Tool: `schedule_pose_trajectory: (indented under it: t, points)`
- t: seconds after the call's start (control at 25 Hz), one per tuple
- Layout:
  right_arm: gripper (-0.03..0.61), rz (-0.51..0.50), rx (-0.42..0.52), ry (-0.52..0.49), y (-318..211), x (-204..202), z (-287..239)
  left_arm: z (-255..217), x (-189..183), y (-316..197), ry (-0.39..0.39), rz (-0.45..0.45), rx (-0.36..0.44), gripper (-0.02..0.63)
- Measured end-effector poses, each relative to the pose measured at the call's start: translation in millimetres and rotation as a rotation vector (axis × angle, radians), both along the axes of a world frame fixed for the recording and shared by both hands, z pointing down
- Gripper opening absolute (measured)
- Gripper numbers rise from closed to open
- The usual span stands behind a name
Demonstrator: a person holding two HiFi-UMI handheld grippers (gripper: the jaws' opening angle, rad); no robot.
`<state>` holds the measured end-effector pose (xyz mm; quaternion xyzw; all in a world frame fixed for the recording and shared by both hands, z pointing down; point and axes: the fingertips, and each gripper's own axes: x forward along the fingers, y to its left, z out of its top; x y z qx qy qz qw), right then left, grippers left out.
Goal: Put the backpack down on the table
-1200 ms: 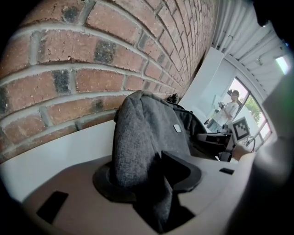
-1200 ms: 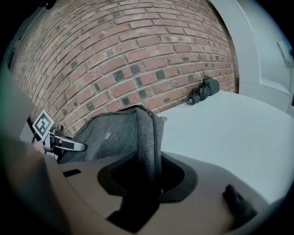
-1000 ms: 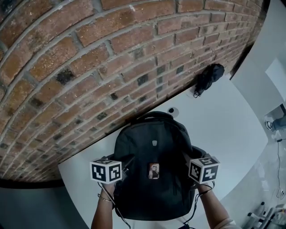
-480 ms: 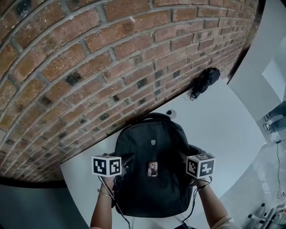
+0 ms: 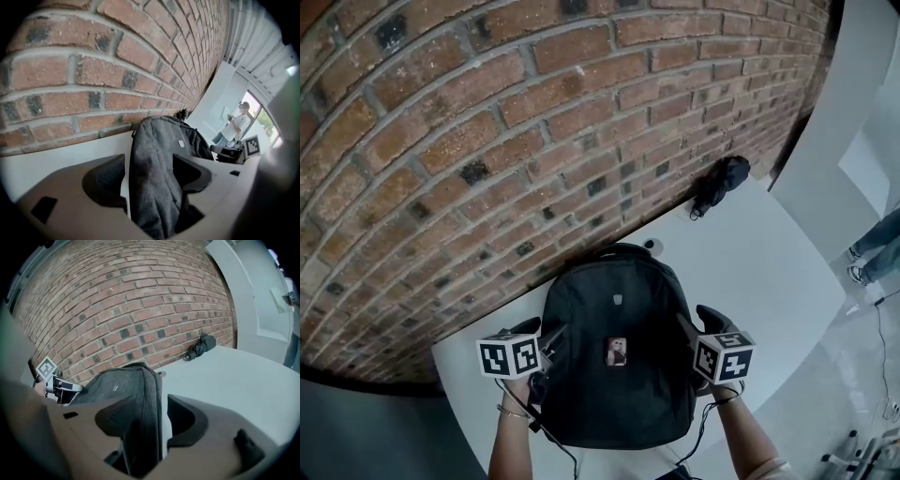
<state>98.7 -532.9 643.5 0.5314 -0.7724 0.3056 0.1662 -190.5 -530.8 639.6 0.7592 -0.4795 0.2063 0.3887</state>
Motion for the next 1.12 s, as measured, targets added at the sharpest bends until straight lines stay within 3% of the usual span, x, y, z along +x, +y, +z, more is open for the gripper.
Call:
schedule_pose_trajectory:
  t: [0.2,0.36,0.72,0.88,1.12]
  points:
    - [0.204,0.049,0.025,0.002,15,1,-17,-40,-18,10,-0.037,-0.101,0.130,0.308]
    - [0.202,0.079,0.052,-0.007,31,-2,-38,-68,-19,31,0.004,-0.148,0.195,0.294]
    - [0.177,0.072,0.160,0.008,75,-21,-96,-123,-16,89,-0.007,-0.165,0.324,0.177]
    - [0.125,0.091,0.218,0.015,107,-23,-123,-152,-10,125,0.043,-0.182,0.374,0.060]
    - [0.068,0.117,0.268,0.029,160,-31,-152,-183,-4,180,0.092,-0.179,0.439,0.020]
